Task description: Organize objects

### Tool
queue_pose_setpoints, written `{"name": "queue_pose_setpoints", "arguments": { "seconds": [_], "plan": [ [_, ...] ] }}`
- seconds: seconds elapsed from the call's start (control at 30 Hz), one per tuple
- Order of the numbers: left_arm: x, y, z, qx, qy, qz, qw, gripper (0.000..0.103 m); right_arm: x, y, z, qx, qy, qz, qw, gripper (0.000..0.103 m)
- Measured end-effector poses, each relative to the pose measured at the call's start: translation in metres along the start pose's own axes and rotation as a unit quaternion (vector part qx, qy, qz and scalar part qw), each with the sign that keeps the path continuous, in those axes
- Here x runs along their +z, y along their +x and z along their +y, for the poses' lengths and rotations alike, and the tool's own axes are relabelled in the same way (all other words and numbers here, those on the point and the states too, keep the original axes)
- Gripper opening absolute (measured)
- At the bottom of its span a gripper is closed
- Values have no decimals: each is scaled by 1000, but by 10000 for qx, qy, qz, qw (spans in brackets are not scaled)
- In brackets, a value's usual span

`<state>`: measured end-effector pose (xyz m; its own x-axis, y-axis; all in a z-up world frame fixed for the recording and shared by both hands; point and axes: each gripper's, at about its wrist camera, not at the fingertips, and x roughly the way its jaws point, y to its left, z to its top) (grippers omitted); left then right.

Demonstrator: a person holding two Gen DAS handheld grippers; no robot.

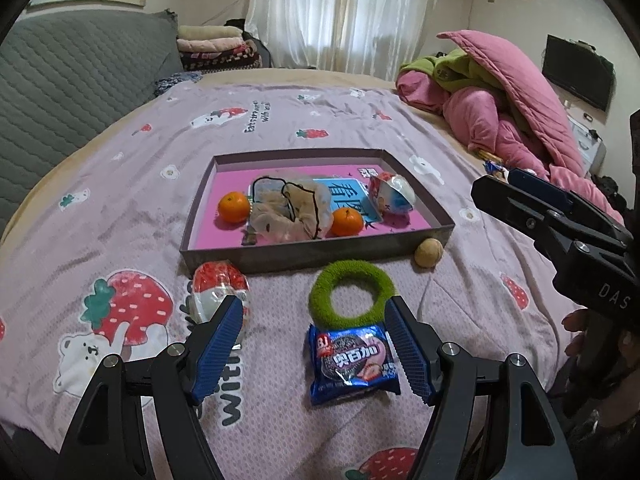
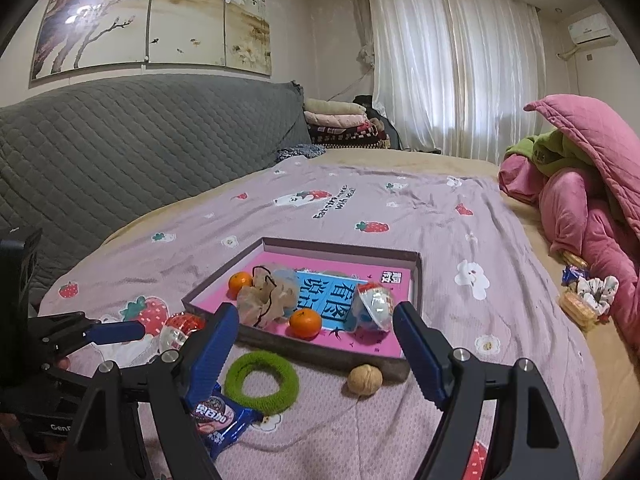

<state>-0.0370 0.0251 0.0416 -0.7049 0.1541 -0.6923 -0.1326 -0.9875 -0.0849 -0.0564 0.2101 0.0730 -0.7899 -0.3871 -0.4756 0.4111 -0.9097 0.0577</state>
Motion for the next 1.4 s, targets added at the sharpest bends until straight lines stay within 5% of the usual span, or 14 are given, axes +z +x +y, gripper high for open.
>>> {"name": "queue_pose_setpoints", "arguments": {
  "seconds": [1.4],
  "plan": [
    [-41, 21, -18, -200, 176, 743, 9969, 75, -49, 14, 11, -140, 232, 1032, 9943, 80]
  ]
}}
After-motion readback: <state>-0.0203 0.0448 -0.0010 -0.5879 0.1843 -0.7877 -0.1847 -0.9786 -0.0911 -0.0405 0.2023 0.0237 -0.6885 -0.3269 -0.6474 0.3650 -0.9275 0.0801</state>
